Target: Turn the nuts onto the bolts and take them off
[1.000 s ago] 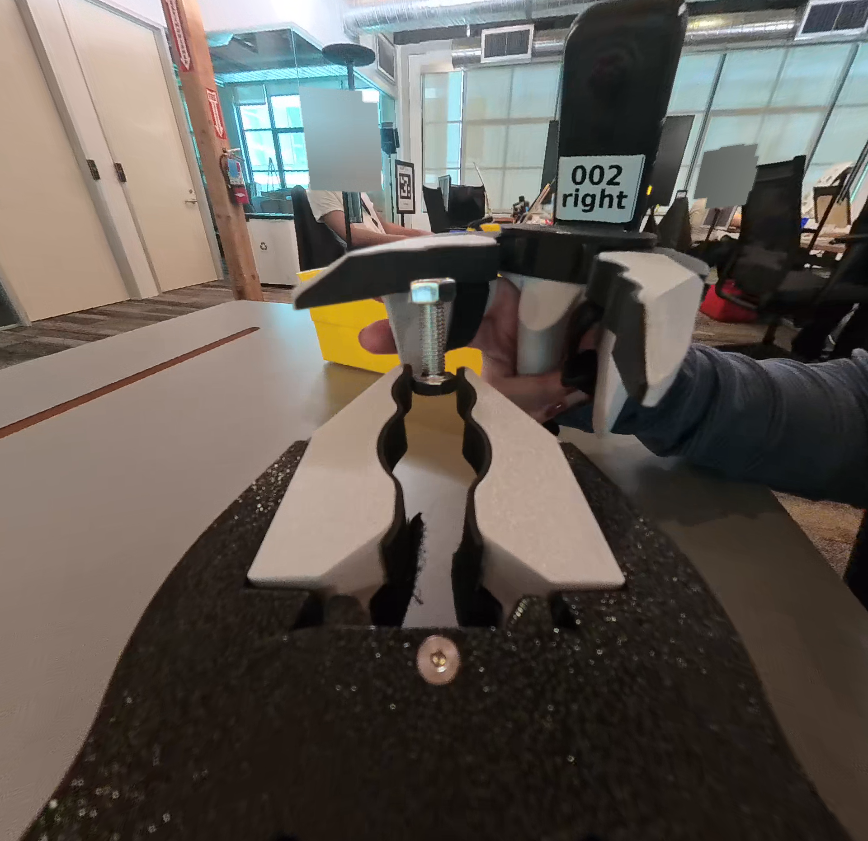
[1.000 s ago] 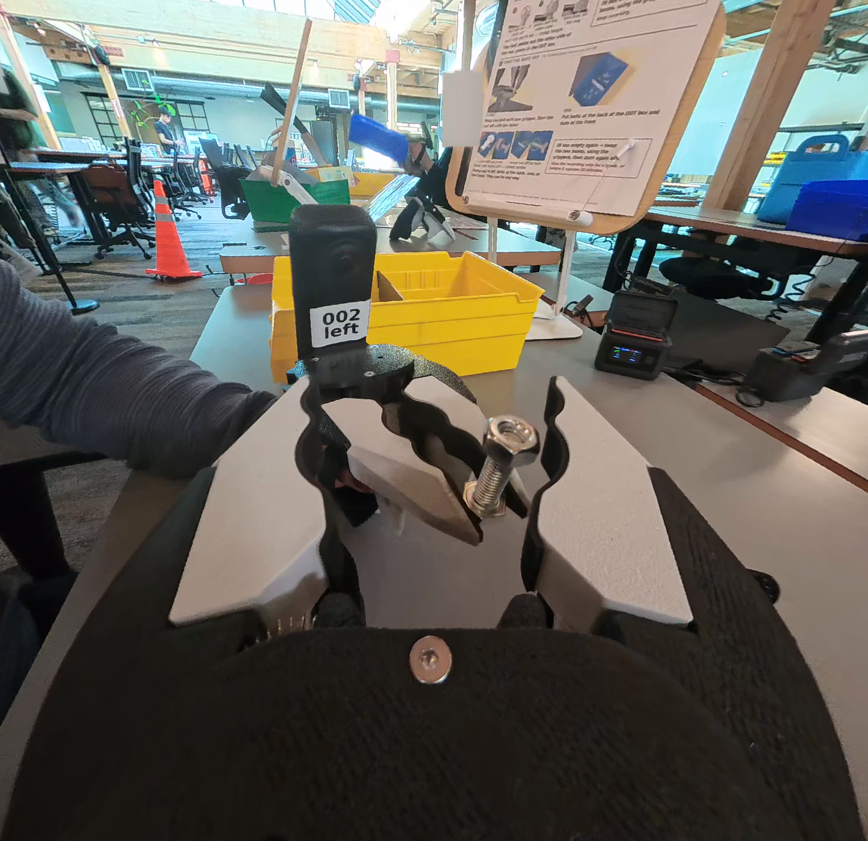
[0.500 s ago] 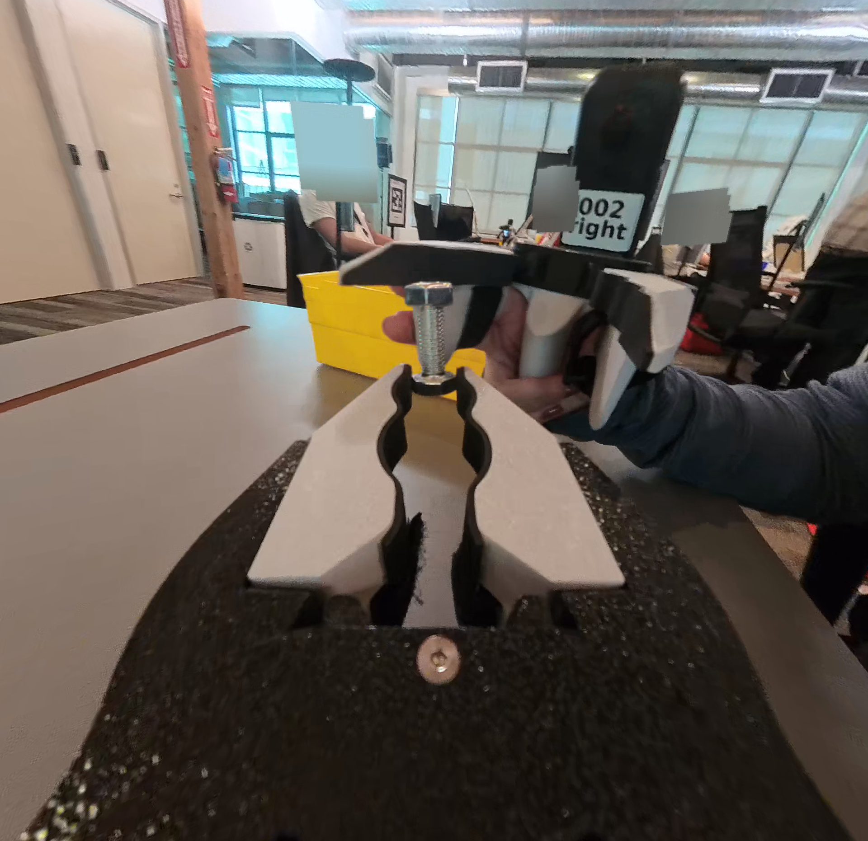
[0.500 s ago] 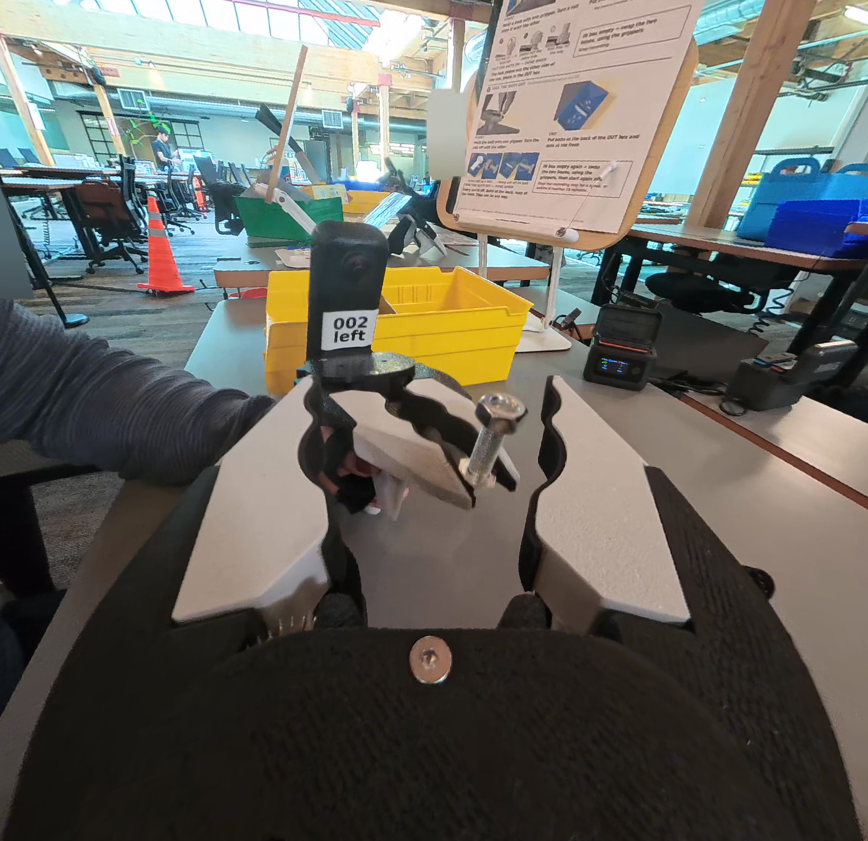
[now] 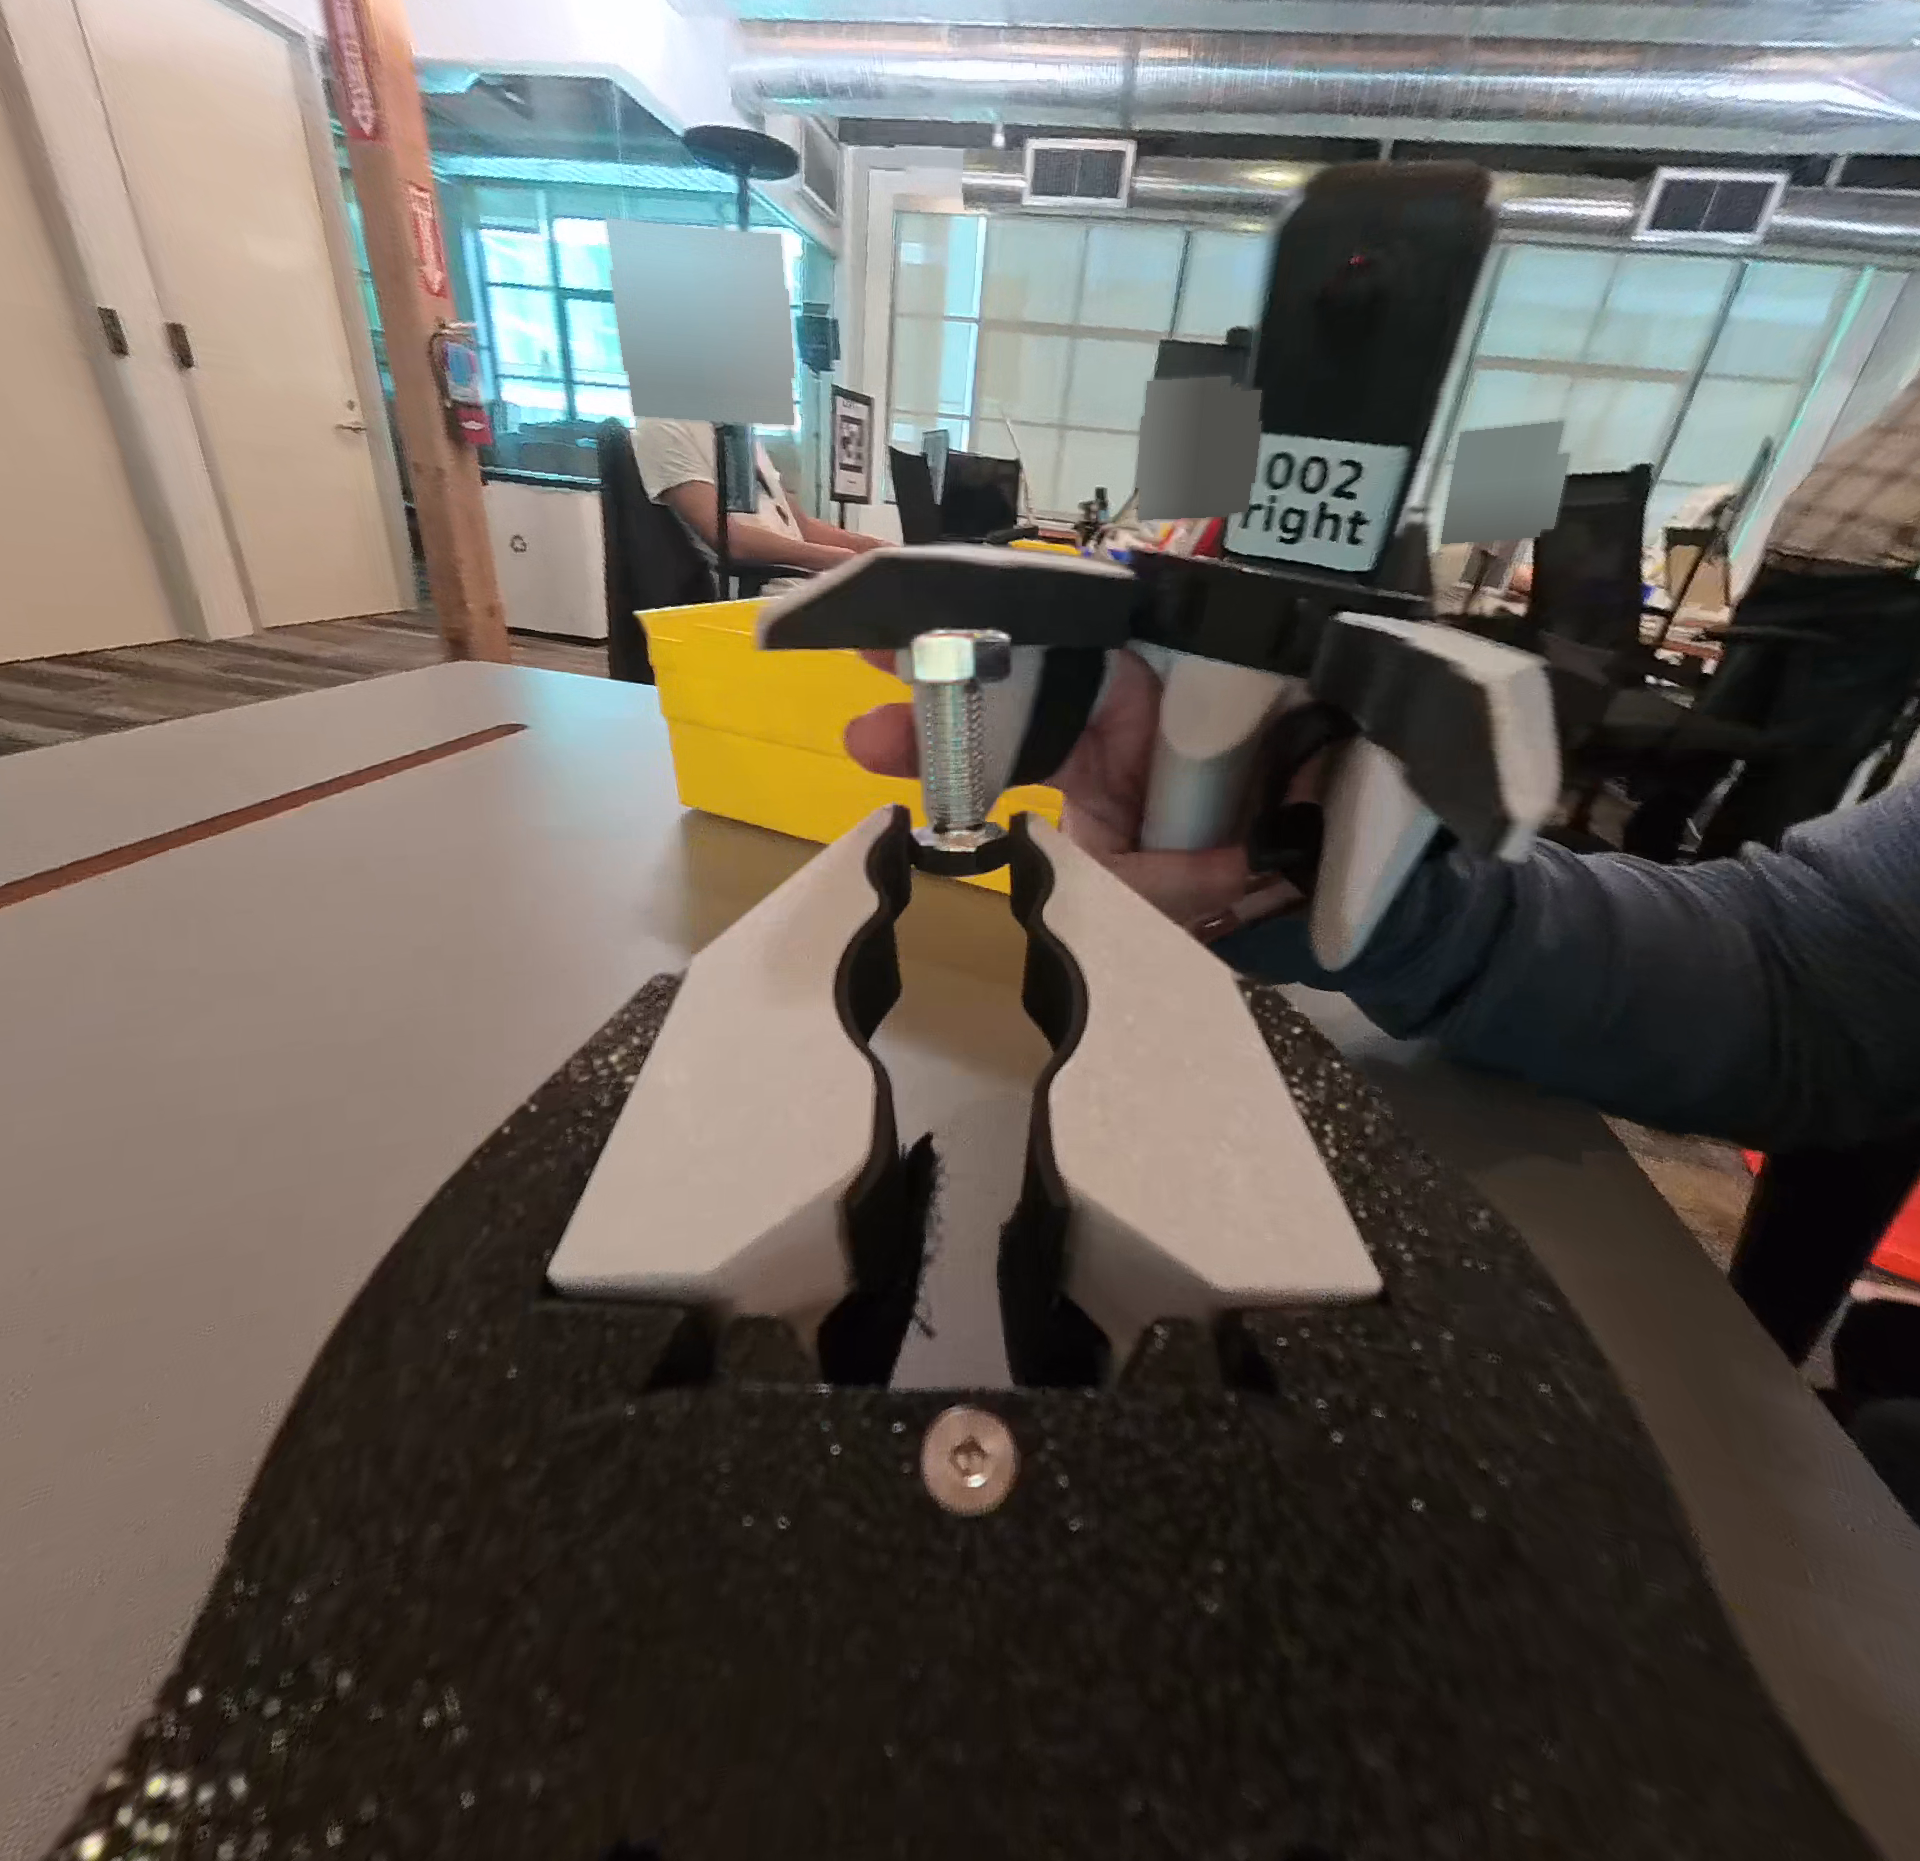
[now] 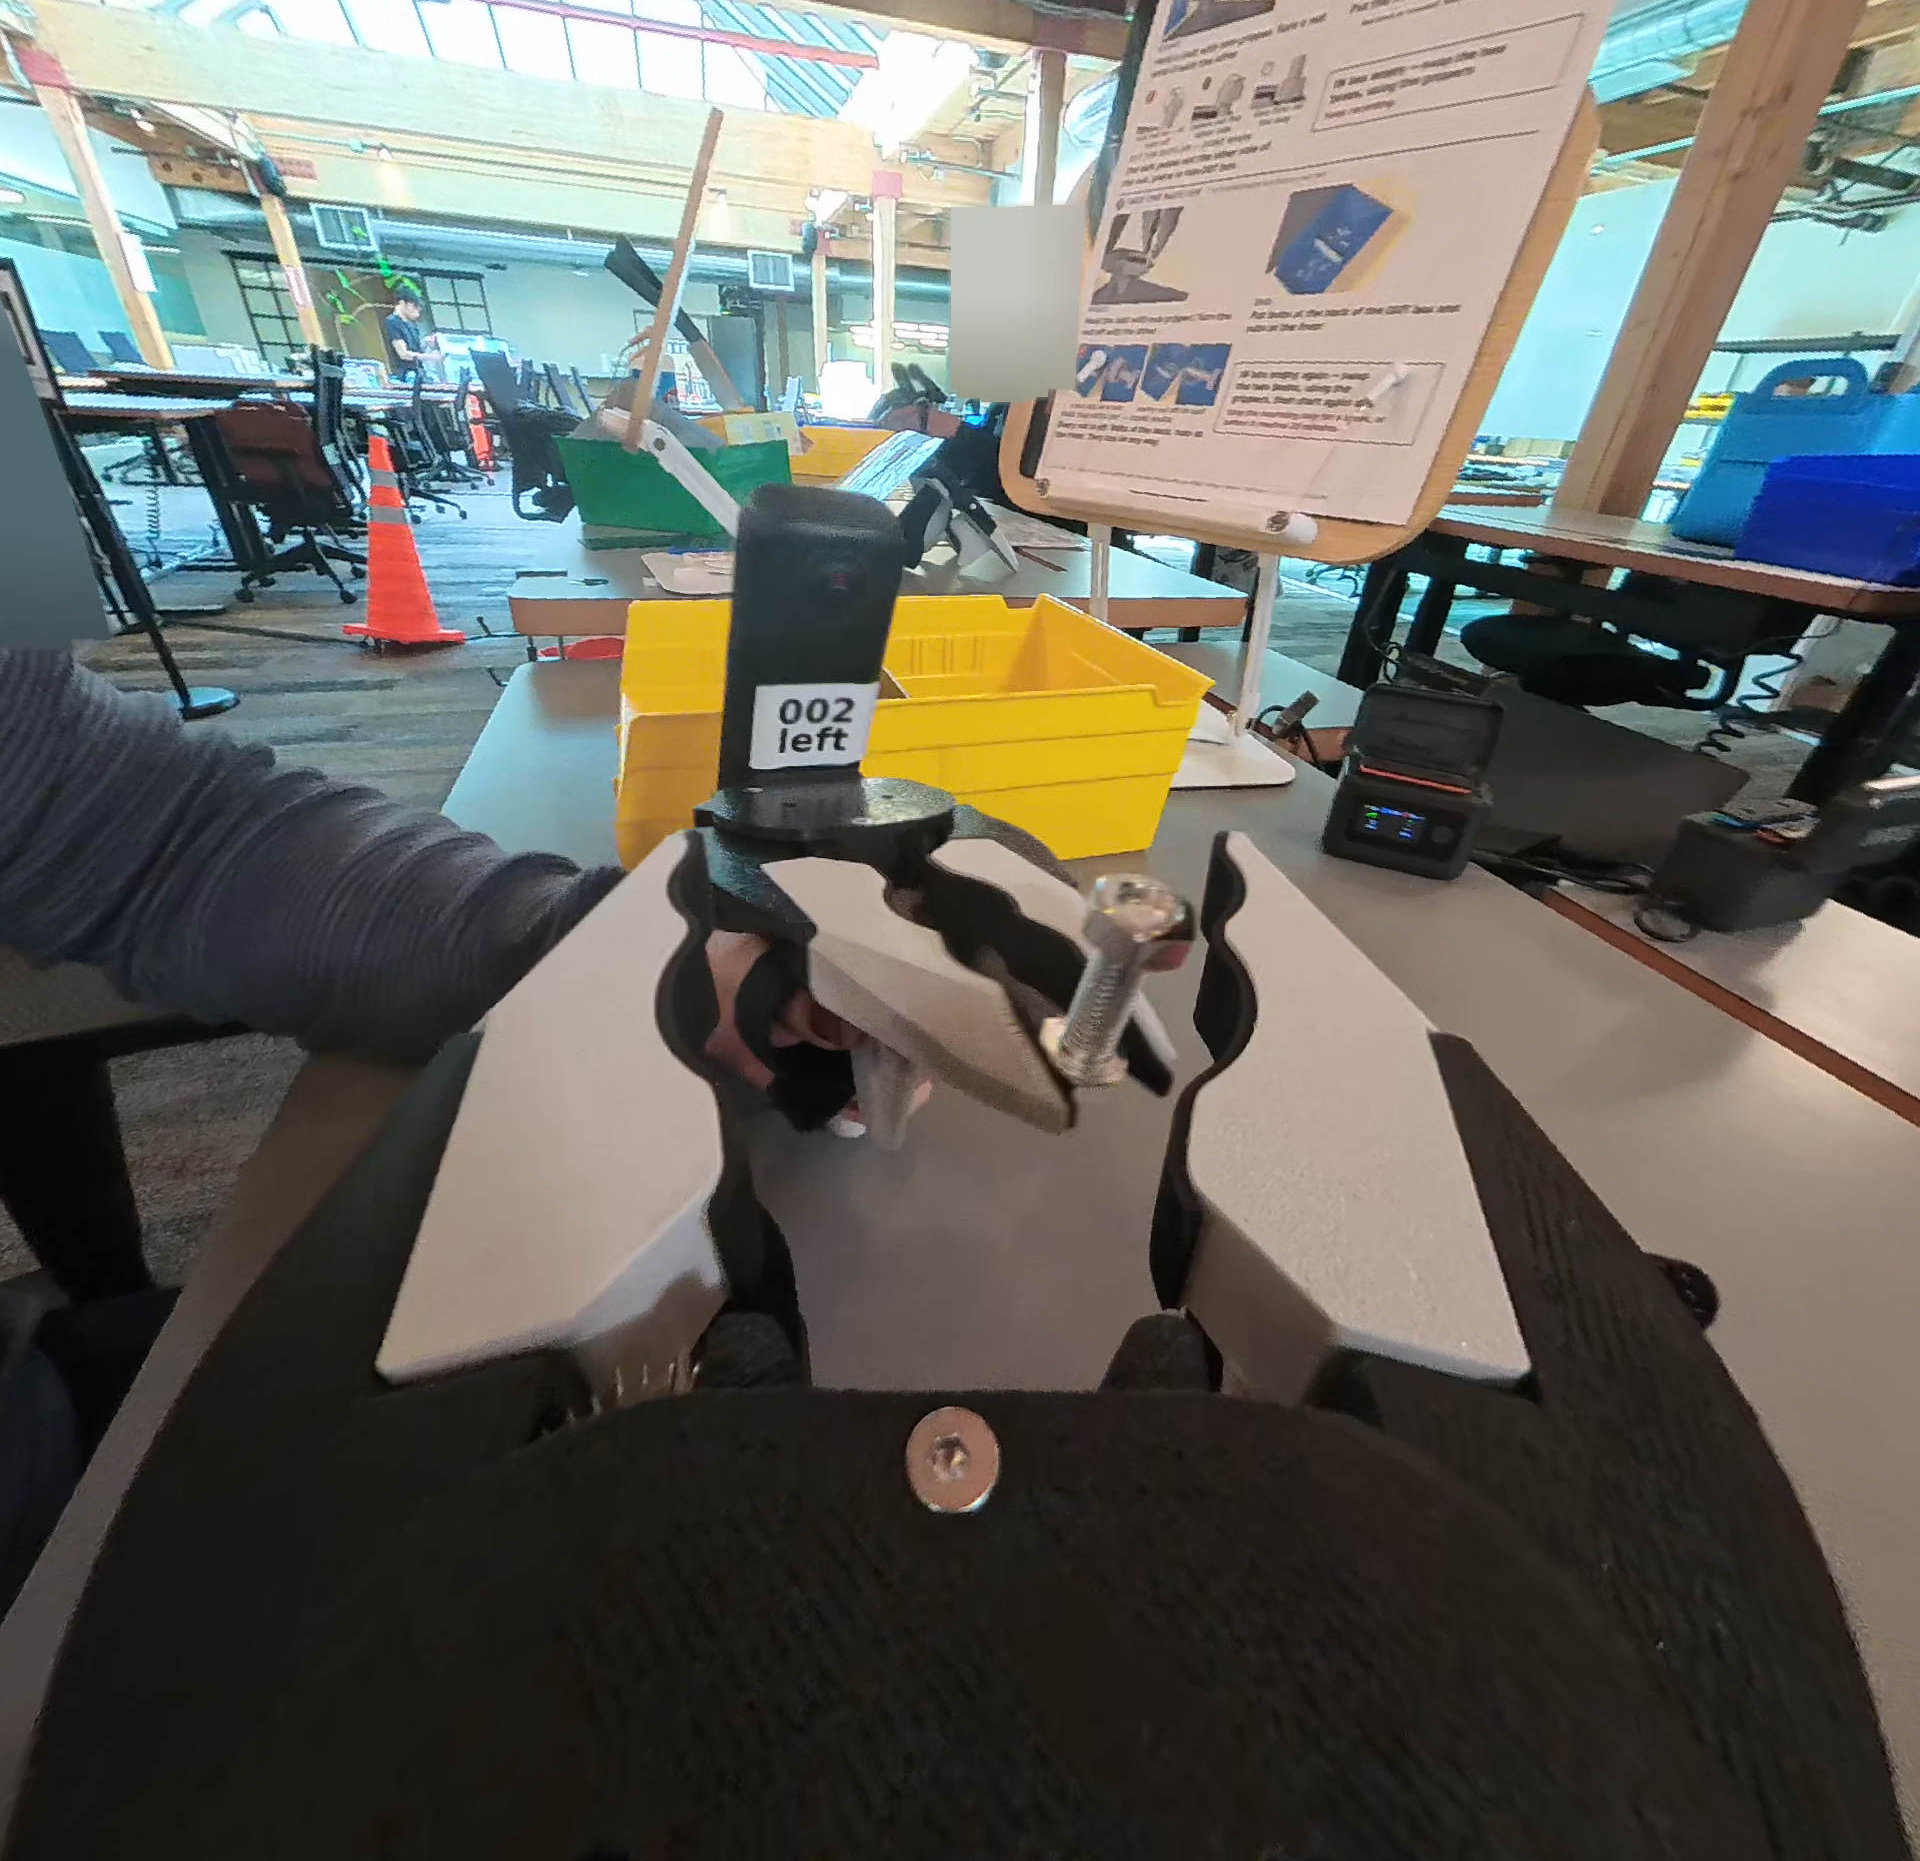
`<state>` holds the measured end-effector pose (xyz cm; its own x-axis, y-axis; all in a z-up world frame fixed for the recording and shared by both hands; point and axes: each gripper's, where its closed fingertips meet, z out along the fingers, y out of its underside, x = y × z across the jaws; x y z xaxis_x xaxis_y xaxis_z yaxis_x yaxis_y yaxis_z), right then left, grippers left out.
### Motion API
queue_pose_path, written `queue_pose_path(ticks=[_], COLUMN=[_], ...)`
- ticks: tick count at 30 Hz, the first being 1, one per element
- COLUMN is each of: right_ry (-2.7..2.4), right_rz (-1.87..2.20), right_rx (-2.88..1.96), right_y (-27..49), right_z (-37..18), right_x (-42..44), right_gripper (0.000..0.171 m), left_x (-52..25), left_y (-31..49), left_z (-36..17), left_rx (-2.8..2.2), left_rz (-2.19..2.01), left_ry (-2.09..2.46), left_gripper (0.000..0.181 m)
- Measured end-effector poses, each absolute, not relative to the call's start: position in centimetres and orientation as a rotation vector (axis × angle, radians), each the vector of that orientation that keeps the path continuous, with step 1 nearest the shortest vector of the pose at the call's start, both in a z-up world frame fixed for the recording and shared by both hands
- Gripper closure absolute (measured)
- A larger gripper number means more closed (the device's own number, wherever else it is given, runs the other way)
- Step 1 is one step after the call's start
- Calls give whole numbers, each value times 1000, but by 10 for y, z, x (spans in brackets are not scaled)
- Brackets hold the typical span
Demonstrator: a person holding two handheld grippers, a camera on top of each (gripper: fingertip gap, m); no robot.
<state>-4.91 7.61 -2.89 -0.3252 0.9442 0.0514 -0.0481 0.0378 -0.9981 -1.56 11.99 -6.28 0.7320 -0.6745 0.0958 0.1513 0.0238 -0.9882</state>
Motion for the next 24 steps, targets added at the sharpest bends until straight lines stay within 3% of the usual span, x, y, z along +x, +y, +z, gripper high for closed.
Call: queue_pose_path(ticks=[5, 12, 18, 24], right_ry=[-1426, -1453, -1431, -1438], right_rz=[1451, 1444, 1452, 1452], right_rx=[-983, -967, -1000, -977], right_y=[81, 72, 83, 75], right_z=[-27, -30, -30, -30], right_x=[-46, -50, -47, -50], right_gripper=[82, 77, 80, 77], left_x=[-54, -12, -54, -10], left_y=[128, 119, 125, 115], left_z=[-56, -62, -52, -62], left_rx=[-1402, -1410, -1386, -1413], left_rz=[-650, -683, -652, -708], left_ry=[293, 477, 307, 499], left_gripper=[165, 164, 164, 164])
